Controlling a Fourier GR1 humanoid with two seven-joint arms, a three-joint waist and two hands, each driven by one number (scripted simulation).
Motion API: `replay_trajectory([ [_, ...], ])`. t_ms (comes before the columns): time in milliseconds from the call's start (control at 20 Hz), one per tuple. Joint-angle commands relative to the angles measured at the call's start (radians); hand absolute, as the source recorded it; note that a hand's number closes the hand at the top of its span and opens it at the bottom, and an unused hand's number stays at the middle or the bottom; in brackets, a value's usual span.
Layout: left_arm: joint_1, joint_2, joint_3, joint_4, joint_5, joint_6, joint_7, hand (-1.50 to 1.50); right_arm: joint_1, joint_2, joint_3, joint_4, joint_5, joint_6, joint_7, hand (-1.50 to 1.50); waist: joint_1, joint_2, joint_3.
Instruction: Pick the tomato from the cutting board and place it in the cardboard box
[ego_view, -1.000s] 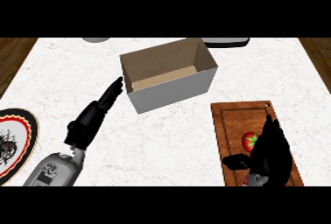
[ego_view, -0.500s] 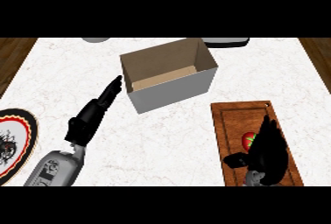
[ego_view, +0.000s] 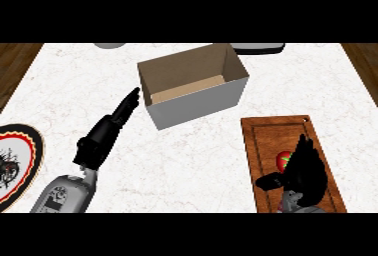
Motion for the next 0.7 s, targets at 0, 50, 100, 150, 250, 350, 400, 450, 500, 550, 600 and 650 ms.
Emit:
replay_trajectory([
  [0, -0.020, -0.006, 0.036, -0.009, -0.005, -0.015, 0.002, 0.00, -0.012, 0.003, 0.021, 0.109, -0.019, -0.089, 0.088, -1.50, 0.001, 0.001, 0.000],
  [50, 0.003, -0.034, 0.018, 0.049, -0.017, -0.021, -0.045, 0.00, 0.001, 0.003, -0.008, 0.109, -0.026, -0.073, 0.047, -1.50, -0.001, 0.001, 0.000],
  [100, -0.044, -0.044, 0.016, 0.035, -0.021, -0.026, 0.018, 0.00, 0.016, 0.003, -0.018, 0.050, -0.024, -0.032, 0.057, -1.50, -0.004, 0.000, 0.000],
  [150, 0.040, -0.046, -0.014, -0.071, -0.047, 0.002, 0.042, 0.00, -0.026, 0.003, -0.076, 0.138, -0.025, -0.060, -0.001, -1.50, 0.003, 0.000, 0.000],
  [250, -0.011, -0.025, 0.051, -0.015, -0.027, -0.043, 0.012, 0.00, -0.045, 0.003, 0.005, 0.093, -0.037, -0.025, 0.109, -1.50, 0.000, 0.000, 0.000],
  [350, -0.050, -0.075, 0.027, 0.025, -0.069, -0.010, 0.039, 0.00, -0.048, 0.003, -0.020, 0.128, -0.032, -0.051, 0.077, -1.50, -0.002, 0.000, 0.000],
  [400, -0.028, -0.066, 0.050, 0.079, -0.053, -0.039, -0.032, 0.00, -0.042, 0.003, -0.057, 0.196, -0.030, -0.089, 0.013, -1.50, -0.002, 0.001, 0.000],
  [450, 0.016, -0.052, 0.033, -0.030, -0.049, -0.041, 0.028, 0.00, -0.076, 0.003, -0.062, 0.180, -0.022, -0.025, 0.072, -1.50, 0.003, 0.000, 0.000],
  [500, 0.027, -0.036, 0.052, -0.036, -0.053, -0.050, 0.008, 0.00, 0.012, 0.003, -0.015, 0.121, 0.001, -0.051, 0.072, -1.50, 0.000, -0.001, 0.000],
  [550, 0.008, -0.039, 0.048, -0.069, -0.048, -0.053, 0.061, 0.00, -0.050, -0.014, -0.098, 0.208, -0.020, -0.033, 0.011, -1.50, 0.002, 0.000, 0.000],
  [600, 0.041, -0.045, 0.057, -0.015, -0.059, -0.059, -0.026, 0.00, -0.045, 0.003, -0.045, 0.232, -0.008, -0.105, 0.049, -1.50, 0.002, 0.000, 0.000],
  [650, 0.011, -0.063, 0.043, -0.061, -0.060, -0.047, 0.057, 0.00, -0.064, 0.003, -0.113, 0.264, -0.017, -0.091, 0.001, -1.50, 0.002, 0.000, 0.000],
])
